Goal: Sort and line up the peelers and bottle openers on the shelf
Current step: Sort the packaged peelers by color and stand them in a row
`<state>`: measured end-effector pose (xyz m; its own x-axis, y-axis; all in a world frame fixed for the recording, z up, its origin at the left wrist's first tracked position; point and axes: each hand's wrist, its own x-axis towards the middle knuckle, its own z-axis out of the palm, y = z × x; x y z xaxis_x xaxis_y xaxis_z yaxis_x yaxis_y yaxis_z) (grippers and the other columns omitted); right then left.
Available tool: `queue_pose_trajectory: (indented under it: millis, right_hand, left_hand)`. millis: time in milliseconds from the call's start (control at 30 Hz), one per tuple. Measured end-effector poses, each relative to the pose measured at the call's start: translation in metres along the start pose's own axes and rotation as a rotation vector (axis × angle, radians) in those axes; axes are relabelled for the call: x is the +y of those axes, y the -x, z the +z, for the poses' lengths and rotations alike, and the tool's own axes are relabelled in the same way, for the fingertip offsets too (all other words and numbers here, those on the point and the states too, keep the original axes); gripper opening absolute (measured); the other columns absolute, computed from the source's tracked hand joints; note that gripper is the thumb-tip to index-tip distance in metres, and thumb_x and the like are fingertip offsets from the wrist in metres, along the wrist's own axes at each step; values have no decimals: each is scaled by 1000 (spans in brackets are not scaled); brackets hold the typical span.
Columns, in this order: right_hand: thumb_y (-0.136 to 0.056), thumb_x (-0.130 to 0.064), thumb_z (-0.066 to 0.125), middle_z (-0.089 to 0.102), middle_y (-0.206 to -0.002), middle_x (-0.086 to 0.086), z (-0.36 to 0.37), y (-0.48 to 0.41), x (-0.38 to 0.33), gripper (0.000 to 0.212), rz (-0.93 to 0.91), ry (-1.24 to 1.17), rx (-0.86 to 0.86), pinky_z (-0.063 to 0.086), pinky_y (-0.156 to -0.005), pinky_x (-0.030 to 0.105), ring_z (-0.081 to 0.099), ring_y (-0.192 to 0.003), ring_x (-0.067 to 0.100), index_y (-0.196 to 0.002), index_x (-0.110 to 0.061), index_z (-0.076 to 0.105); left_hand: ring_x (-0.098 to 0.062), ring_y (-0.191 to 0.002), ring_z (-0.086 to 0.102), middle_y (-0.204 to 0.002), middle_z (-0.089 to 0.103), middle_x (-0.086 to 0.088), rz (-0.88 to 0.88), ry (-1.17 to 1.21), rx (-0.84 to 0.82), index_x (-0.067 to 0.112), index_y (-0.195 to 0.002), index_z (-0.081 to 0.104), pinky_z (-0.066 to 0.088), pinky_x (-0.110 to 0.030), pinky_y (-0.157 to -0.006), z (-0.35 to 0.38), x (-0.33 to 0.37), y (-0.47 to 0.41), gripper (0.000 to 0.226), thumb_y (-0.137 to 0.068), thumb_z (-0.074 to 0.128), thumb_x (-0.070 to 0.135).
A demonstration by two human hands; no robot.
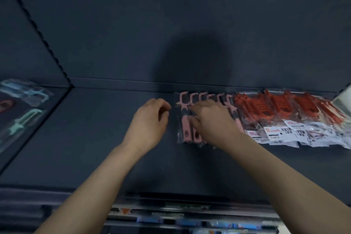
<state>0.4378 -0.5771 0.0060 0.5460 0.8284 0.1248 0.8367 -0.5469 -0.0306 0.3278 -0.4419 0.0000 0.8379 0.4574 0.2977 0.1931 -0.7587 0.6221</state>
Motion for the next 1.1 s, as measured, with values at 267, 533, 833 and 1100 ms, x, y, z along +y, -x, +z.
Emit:
queue_pose_trajectory:
  millis: [267, 533, 833, 1100]
  right_hand:
    - [-95, -37, 44, 57, -125, 2, -12, -27, -115, 37, -105, -1, 47, 35, -96, 33, 47, -117, 23, -122, -15, 57]
    - [-97, -37, 43, 54, -126, 1, -11, -50, -249, 35, -232, -61, 56, 28, -99, 32, 43, -121, 21, -122, -15, 56]
    - [-97, -37, 43, 54, -125, -1, -1, -86, -348, 35, -429, -90, 10, 30, -97, 31, 43, -119, 20, -123, -18, 54]
    - [-97, -38, 41, 54, -125, 1, 15, -126, -389, 36, -558, -157, -67, 30, -99, 33, 44, -119, 21, -123, -15, 53]
  left_hand:
    - [-20, -90, 59, -98, 60, -2, 50, -155, 67, 9, -103, 62, 49, -37, -82, -97, -68, 44, 15, -90, 54, 9]
    - [-26, -98, 56, -104, 60, -7, -24, -328, 105, 7, -108, 62, 44, -35, -80, -196, -152, 97, 19, -91, 54, 11]
    - [-25, -100, 54, -108, 57, -5, -186, -440, 146, 9, -115, 58, 41, -31, -81, -260, -215, 140, 23, -95, 51, 16]
    - [-26, -103, 55, -110, 58, -6, -353, -491, 180, 7, -116, 58, 44, -37, -88, -290, -246, 153, 24, -95, 50, 15]
